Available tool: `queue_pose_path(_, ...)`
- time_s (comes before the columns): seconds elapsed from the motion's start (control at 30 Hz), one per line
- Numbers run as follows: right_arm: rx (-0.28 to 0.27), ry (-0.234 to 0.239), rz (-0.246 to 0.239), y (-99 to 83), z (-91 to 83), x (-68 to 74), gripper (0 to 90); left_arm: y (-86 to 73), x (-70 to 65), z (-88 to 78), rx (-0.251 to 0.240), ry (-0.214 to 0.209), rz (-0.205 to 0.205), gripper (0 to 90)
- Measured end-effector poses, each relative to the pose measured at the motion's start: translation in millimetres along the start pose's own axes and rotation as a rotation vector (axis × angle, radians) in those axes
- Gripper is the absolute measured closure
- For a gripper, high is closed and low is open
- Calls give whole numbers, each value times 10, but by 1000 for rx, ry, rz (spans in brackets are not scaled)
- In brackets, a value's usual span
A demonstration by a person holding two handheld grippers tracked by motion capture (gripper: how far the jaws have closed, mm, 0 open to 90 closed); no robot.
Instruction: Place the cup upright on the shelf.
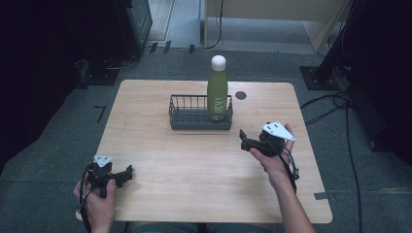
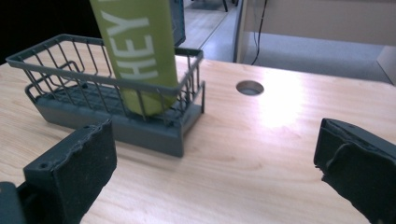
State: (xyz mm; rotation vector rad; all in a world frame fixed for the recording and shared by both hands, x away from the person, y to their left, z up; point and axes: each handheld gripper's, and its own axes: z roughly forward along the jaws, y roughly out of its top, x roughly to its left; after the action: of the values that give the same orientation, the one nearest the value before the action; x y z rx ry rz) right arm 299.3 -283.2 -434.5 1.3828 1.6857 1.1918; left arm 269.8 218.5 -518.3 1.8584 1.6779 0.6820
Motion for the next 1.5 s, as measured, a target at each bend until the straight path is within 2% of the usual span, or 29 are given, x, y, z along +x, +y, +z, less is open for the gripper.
queue_pose_path(0.33, 10, -33, 45, -265, -201, -278, 0, 0, 0, 0, 0, 0, 0, 0)
queue_pose_path(0.87, 74, -121, 96, -700, -405, -659, 0, 0, 0, 0, 0, 0, 0, 0)
queue_pose_path(1.5, 132, -199, 124, -1046, -655, -985, 0, 0, 1, 0, 0, 0, 0, 0)
